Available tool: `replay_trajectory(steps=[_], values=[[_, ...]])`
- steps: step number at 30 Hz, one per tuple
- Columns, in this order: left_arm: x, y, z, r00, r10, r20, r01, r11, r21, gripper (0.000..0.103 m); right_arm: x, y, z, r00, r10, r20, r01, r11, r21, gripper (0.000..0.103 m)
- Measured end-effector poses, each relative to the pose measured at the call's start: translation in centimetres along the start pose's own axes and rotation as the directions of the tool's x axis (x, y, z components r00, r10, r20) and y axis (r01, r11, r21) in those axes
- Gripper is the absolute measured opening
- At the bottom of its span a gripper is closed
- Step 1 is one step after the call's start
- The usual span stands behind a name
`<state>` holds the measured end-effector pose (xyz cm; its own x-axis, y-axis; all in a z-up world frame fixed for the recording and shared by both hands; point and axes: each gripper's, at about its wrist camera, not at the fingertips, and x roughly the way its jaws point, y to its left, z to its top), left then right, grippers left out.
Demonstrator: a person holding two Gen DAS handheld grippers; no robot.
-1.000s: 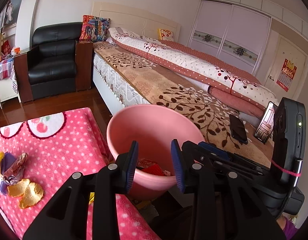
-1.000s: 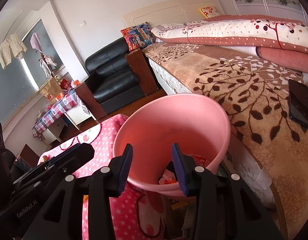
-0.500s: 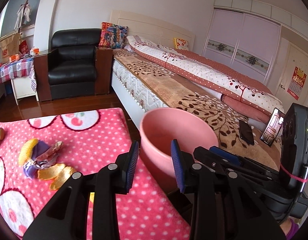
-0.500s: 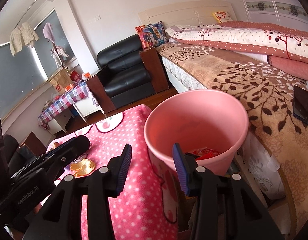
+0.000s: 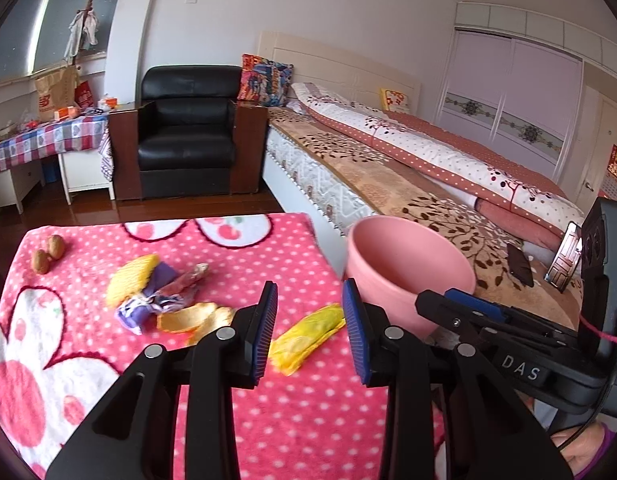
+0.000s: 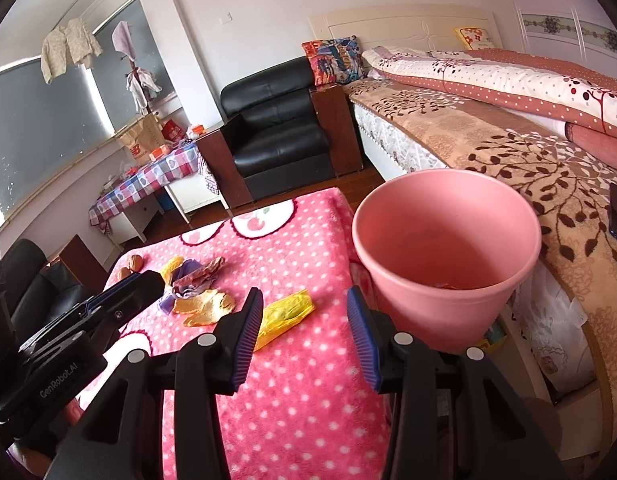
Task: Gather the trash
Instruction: 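Move both tools back over the table toward the yellow bag and peels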
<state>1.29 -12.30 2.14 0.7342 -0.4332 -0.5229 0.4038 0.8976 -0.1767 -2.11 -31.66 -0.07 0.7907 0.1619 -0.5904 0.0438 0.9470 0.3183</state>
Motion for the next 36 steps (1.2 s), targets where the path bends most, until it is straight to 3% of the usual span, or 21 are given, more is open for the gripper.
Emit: replay_trajectory(steps=[13,23,31,36], values=[[-1.6,5.5,-3.2,0.997,0.075,-0.022,-0.076,0.996,-0.037,0.034,3.1,2.0,-2.2,0.995,0.021,-0.098,-0.021,1.0,0.0,0.043],[-0.4,9.4,-4.5,0.989,0.125,-0.085,-0.133,0.986,-0.097,0.034,6.1,3.3,-3.0,0.987,0.035,-0.155,-0.034,0.999,0.005,0.048],[1.8,10.8,-4.1,0.983,0.127,-0.135,-0.146,0.979,-0.139,0.034,8.1,3.8,-2.6,0.984,0.028,-0.177,-0.023,0.999,0.034,0.053],[3.6,11.5,-3.9,0.978,0.084,-0.193,-0.121,0.974,-0.191,0.034,9.2,3.5,-2.5,0.981,0.014,-0.193,-0.001,0.998,0.064,0.053]])
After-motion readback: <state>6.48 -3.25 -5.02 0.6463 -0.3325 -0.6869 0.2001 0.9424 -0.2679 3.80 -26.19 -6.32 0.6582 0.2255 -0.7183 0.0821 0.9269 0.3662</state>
